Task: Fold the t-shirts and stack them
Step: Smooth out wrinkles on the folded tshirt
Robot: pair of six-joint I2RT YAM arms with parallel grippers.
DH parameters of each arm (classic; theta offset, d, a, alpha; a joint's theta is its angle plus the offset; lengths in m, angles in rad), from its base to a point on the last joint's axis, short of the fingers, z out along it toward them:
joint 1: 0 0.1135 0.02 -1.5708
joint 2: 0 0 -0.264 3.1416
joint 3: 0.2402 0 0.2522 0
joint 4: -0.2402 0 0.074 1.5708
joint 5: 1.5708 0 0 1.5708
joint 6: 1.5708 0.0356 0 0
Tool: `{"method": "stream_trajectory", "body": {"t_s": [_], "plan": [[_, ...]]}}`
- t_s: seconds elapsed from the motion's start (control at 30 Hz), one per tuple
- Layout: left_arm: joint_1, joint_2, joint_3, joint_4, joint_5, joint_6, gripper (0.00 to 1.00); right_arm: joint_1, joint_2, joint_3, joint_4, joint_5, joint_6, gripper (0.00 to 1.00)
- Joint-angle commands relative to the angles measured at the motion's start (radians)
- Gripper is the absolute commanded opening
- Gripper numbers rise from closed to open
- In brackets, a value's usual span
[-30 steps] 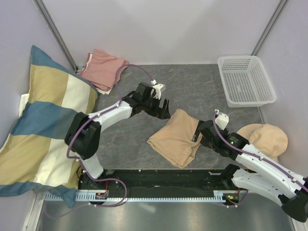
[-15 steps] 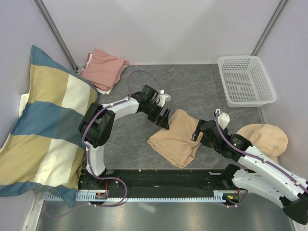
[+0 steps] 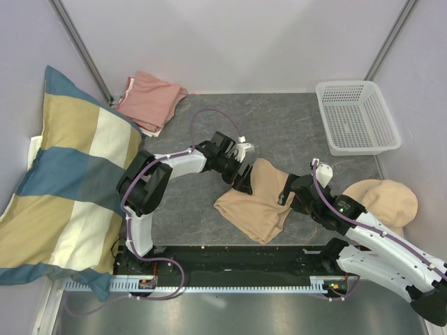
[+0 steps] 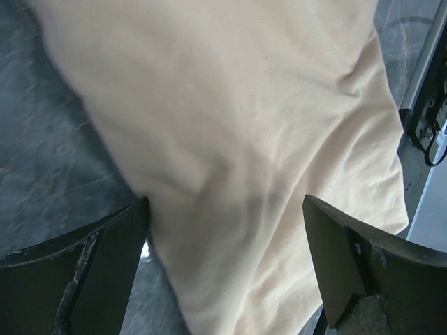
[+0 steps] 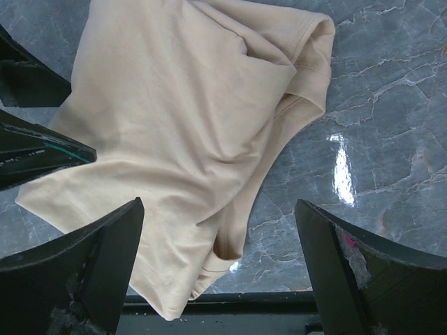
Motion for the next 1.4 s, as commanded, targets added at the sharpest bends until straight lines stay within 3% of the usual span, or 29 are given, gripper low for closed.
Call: {"method": "stream_trajectory", "body": {"t_s": [0.0, 0.27, 0.37, 0.43, 0.5, 0.7, 0.9, 1.17, 1.37], "plan": [[-0.072, 0.043, -0.053, -0.026, -0.070, -0.043, 1.00, 0.006, -0.023, -0.013, 0.019, -0.002, -0.008, 0.98], [-0.123, 0.069, -0.089, -0.026, -0.081, -0.040, 1.00, 0.004, -0.035, -0.022, 0.017, 0.001, 0.004, 0.98], [-0.127, 0.087, -0.100, -0.027, -0.072, -0.039, 0.73, 0.006, -0.029, -0.022, 0.017, 0.001, 0.003, 0.98], [-0.127, 0.101, -0.100, -0.027, -0.052, -0.045, 0.43, 0.006, -0.031, -0.024, 0.017, 0.001, 0.001, 0.98], [-0.127, 0.121, -0.096, -0.030, -0.044, -0.049, 0.02, 0.004, -0.034, -0.025, 0.014, 0.004, 0.003, 0.98], [-0.135, 0.114, -0.104, -0.032, -0.067, -0.062, 0.02, 0.006, -0.039, -0.031, 0.009, 0.013, 0.009, 0.98], [-0.108, 0.040, -0.003, -0.171, -0.278, -0.017, 0.02, 0.006, -0.020, -0.039, 0.023, 0.005, 0.006, 0.98], [0.095, -0.034, 0.106, -0.256, -0.504, -0.005, 0.02, 0.006, 0.011, -0.042, 0.054, -0.005, -0.013, 0.98], [0.205, -0.048, 0.114, -0.245, -0.572, -0.055, 0.02, 0.006, 0.041, -0.044, 0.081, -0.013, -0.017, 0.98]]}}
